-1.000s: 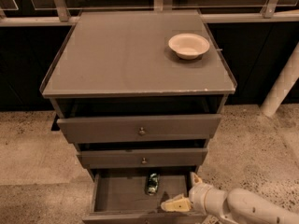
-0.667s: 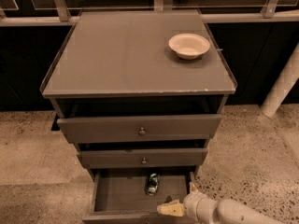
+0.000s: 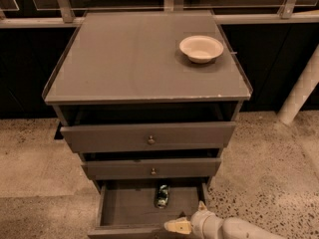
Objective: Pick green can from bottom drawer and place on counter
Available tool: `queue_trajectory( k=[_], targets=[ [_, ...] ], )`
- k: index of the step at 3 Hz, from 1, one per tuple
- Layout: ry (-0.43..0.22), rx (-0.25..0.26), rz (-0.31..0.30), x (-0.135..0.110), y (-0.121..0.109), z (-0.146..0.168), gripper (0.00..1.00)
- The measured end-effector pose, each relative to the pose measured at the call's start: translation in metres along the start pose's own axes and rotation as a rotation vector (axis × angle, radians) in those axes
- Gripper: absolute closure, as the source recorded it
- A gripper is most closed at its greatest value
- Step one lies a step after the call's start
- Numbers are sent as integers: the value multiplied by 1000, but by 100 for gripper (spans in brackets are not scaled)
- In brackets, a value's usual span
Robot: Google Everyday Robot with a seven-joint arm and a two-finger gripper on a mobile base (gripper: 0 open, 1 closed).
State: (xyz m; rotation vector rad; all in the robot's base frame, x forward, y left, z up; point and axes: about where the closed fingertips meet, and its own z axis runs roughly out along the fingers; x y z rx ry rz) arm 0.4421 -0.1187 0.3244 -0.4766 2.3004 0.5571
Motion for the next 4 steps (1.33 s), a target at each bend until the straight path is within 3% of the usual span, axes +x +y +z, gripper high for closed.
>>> queue_trajectory(
  k=[1, 3, 4],
  targets=[
    [13, -3, 21, 6, -1, 8, 0],
    [22, -12, 97, 10, -4, 73, 0],
    [30, -22, 128, 9, -7, 125, 0]
  ],
)
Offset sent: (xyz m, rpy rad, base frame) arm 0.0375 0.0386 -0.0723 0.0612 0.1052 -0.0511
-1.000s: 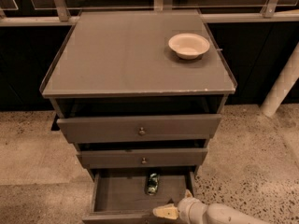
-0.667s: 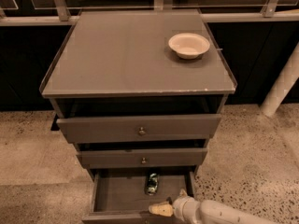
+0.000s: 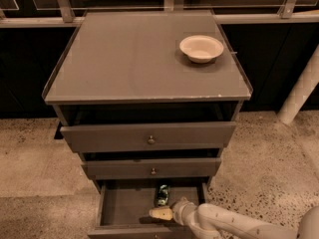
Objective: Pick green can from bottom drawer and place on counter
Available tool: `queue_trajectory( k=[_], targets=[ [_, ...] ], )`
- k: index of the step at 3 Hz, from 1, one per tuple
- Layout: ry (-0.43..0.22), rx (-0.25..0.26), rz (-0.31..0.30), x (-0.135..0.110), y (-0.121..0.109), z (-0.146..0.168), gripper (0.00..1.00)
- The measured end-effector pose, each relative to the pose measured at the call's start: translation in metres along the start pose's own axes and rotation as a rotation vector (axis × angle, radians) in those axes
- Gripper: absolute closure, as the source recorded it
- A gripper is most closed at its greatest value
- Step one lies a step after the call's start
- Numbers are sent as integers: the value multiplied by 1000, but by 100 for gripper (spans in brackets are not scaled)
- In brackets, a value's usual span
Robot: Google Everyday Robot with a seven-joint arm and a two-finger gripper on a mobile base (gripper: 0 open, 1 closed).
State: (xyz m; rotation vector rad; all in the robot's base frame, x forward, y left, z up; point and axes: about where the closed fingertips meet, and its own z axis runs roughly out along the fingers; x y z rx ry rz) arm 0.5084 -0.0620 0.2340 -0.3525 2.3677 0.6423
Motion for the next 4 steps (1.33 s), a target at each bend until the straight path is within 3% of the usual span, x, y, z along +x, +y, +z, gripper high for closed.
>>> queue_trajectory(
  k=[1, 2, 3, 4],
  targets=[
    [1, -3, -3, -1, 1, 3, 0],
    [-46, 41, -46, -1, 1, 14, 0],
    [-135, 88, -128, -5, 4, 36, 0],
    [-125, 94, -123, -3, 2, 52, 0]
  ],
)
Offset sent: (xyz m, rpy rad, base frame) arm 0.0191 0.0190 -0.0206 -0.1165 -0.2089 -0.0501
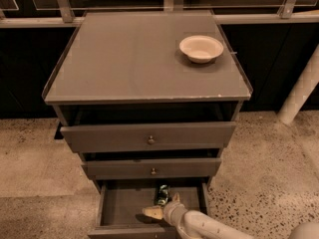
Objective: Pick green can from bottom drawer and place on counter
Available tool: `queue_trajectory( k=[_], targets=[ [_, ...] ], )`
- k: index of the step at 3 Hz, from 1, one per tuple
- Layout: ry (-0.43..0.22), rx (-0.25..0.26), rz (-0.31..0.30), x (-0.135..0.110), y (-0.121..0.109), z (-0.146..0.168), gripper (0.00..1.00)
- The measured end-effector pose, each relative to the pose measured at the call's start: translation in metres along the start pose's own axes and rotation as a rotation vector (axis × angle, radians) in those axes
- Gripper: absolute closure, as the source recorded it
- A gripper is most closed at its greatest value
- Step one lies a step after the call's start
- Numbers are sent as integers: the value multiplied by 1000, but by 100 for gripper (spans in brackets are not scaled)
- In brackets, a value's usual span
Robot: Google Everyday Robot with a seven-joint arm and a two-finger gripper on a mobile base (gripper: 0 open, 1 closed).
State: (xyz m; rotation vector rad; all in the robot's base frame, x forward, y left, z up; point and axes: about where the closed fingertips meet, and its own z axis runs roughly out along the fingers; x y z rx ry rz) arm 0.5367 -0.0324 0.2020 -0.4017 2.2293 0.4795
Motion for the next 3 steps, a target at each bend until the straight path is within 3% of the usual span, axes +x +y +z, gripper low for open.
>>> queue_trajectory(
  k=[1, 3],
  targets=[
    [13, 13, -23, 1, -7, 27, 0],
    [47, 88, -78, 4, -39, 72, 0]
  ],
)
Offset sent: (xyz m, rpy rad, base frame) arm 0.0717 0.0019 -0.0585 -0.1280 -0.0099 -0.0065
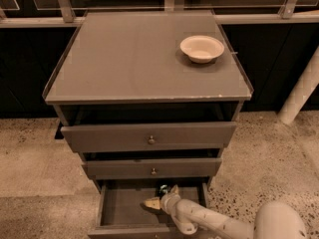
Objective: Pick green can from bottom drawer and place on counter
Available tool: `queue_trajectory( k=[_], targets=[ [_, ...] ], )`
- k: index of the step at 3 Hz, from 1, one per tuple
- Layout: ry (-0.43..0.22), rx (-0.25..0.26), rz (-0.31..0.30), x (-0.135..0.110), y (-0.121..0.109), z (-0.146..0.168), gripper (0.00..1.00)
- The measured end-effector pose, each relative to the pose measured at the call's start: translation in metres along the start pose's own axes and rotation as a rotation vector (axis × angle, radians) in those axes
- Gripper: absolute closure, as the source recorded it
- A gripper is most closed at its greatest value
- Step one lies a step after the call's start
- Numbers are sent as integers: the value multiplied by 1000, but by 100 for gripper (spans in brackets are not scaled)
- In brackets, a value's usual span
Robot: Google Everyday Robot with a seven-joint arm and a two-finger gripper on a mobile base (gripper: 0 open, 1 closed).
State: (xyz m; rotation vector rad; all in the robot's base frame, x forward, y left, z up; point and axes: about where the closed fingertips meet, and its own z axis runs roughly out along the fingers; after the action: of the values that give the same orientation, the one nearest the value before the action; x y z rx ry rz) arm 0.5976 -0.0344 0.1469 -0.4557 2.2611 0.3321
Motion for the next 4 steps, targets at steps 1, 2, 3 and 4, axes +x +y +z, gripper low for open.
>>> queue_trajectory(
  k=[1, 2, 3, 4],
  targets=[
    [21, 48, -7, 8, -13, 14, 0],
    [20, 51, -7, 8, -13, 15, 19],
    [20, 51, -7, 8, -13, 15, 42],
    [20, 51, -7, 8, -13, 15, 65]
  ],
)
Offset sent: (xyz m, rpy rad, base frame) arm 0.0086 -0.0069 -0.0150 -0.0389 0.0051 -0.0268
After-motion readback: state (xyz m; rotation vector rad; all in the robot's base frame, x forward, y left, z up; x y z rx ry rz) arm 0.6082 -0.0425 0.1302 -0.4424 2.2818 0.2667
